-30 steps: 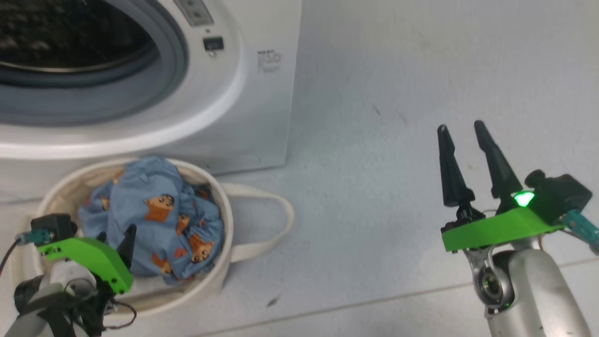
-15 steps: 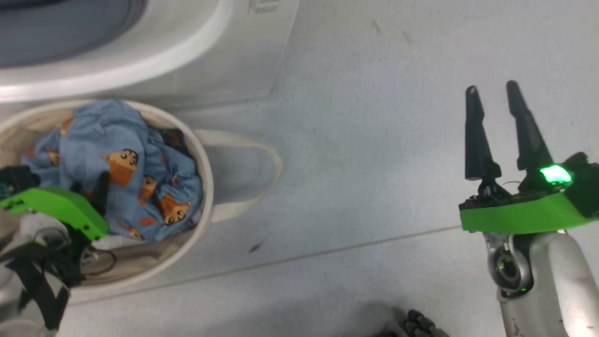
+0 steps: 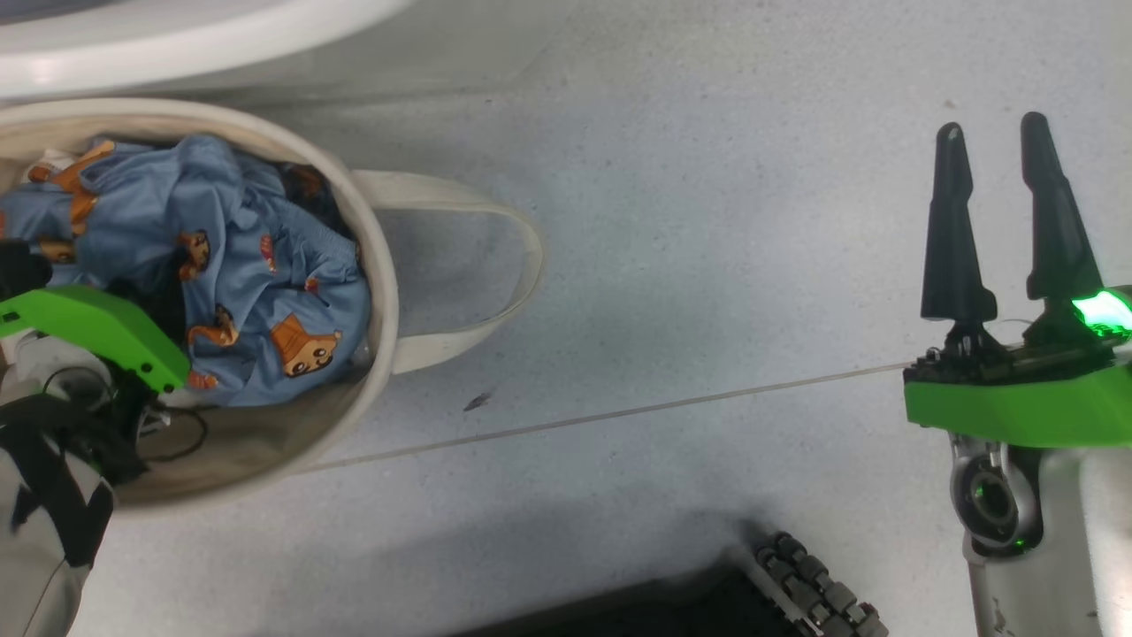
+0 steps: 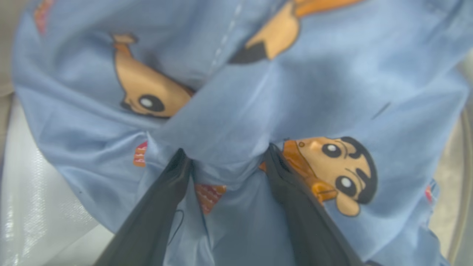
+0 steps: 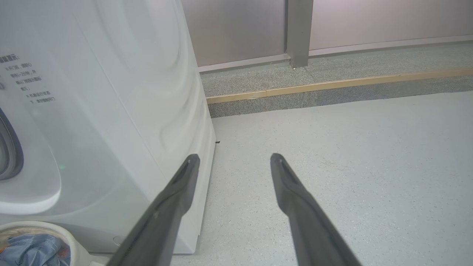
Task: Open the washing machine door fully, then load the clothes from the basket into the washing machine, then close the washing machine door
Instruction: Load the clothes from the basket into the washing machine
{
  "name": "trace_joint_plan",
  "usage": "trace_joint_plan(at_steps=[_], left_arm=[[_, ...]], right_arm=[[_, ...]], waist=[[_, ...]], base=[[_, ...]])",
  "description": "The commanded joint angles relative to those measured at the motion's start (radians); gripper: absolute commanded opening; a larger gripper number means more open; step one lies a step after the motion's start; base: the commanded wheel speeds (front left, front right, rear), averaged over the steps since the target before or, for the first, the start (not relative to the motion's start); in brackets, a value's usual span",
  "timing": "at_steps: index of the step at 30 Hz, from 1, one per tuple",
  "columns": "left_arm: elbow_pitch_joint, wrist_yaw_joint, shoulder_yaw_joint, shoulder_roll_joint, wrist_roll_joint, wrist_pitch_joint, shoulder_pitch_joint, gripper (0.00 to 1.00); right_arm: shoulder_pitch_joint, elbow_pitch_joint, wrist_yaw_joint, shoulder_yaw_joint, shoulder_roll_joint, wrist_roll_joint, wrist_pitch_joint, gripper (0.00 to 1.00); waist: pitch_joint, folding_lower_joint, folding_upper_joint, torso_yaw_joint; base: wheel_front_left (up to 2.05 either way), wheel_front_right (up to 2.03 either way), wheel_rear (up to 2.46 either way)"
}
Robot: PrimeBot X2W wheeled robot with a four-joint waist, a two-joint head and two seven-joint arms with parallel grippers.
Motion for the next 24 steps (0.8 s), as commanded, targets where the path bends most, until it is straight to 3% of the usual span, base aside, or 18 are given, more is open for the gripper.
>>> trace_joint_plan(at_steps=[1, 3, 4, 5, 17, 24], left_arm=[[-0.009, 0.001, 0.008, 0.051, -0.009, -0.011, -0.006, 1.00], [-0.011, 0.001, -0.019, 0.050, -0.016, -0.019, -0.016, 1.00], [-0.017, 0.001, -0.034, 0.050, -0.017, -0.027, -0.020, 0.94], [-0.021, 0.001, -0.047, 0.050, -0.023, -0.032, -0.023, 0.00], [-0.134, 0.001, -0.218, 0.071, -0.065, -0.197, 0.005, 0.00], [-0.222, 0.001, -0.344, 0.117, 0.009, -0.331, 0.024, 0.00]], right_arm=[[0.018, -0.041, 0.001, 0.008, 0.001, -0.005, -0.001, 1.00], [0.018, -0.048, 0.001, 0.004, 0.001, -0.008, 0.002, 1.00], [0.017, -0.050, 0.001, 0.003, 0.001, -0.009, 0.004, 1.00], [0.017, -0.051, 0.001, 0.002, 0.001, -0.010, 0.006, 1.00], [-0.003, 0.000, 0.001, 0.014, 0.001, -0.032, 0.013, 1.00], [-0.017, 0.057, 0.001, 0.027, 0.001, -0.050, 0.031, 1.00]], waist=[[0.012, -0.0002, 0.0001, 0.007], [0.017, -0.0002, 0.0001, 0.010], [0.018, -0.0002, 0.0001, 0.012], [0.017, -0.0002, 0.0001, 0.014], [-0.094, -0.0002, 0.0001, 0.049], [-0.217, -0.0002, 0.0001, 0.088]], base=[[0.00, 0.00, 0.00], [0.00, 0.00, 0.00], [0.00, 0.00, 0.00], [0.00, 0.00, 0.00], [0.00, 0.00, 0.00], [0.00, 0.00, 0.00]])
